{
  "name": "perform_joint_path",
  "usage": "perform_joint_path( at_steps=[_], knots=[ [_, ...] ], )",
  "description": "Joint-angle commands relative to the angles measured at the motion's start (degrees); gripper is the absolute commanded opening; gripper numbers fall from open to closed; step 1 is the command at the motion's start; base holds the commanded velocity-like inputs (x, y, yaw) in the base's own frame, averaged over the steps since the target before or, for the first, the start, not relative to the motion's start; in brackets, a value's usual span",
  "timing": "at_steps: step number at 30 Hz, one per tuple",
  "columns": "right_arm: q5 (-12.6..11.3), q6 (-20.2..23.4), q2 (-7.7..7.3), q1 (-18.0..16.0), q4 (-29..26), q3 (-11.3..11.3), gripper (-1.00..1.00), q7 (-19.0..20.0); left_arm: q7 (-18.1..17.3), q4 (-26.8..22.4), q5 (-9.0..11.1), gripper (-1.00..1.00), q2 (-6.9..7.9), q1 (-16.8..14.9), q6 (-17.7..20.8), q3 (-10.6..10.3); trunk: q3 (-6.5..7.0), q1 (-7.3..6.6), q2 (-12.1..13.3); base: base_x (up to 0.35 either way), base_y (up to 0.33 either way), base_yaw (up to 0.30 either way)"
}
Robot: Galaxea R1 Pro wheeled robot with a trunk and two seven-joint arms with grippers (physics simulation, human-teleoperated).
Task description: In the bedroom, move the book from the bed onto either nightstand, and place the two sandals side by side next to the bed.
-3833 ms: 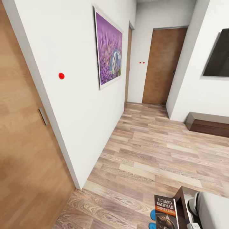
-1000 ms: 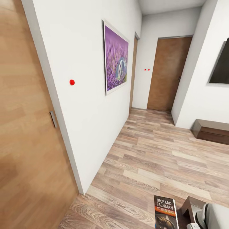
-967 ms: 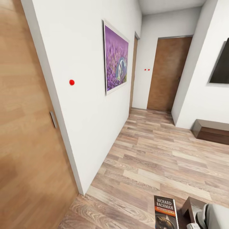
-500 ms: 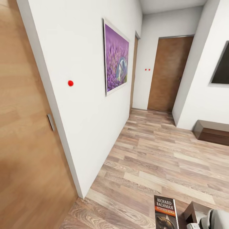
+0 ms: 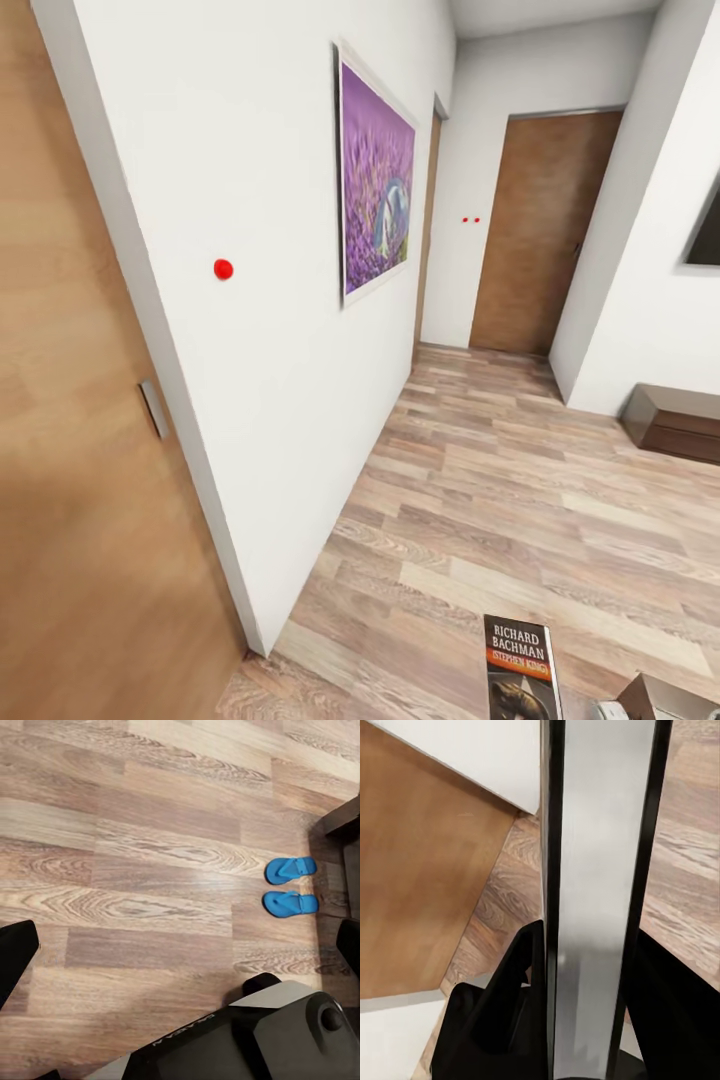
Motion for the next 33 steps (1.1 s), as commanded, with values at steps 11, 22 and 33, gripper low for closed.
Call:
perform_joint_path(
  at_steps=[11,22,33],
  knots=[
    [-0.8,0.1,-0.1,-0.1,0.0,0.3,-1.0,0.3,0.0,0.0,-0.1,1.0,0.03,0.0,-0.3,-0.2,-0.11,0.05,-0.1,0.093,0.007,-0.087],
    [-0.8,0.1,-0.11,-0.1,0.0,0.3,-1.0,0.3,0.0,0.0,-0.1,1.0,0.03,0.0,-0.3,-0.2,-0.11,0.05,-0.1,0.001,0.0,-0.162],
    [-0.8,0.1,-0.11,-0.1,0.0,0.3,-1.0,0.3,0.0,0.0,-0.1,1.0,0.03,0.0,-0.3,-0.2,-0.11,0.05,-0.1,0.214,0.052,-0.006]
  ],
)
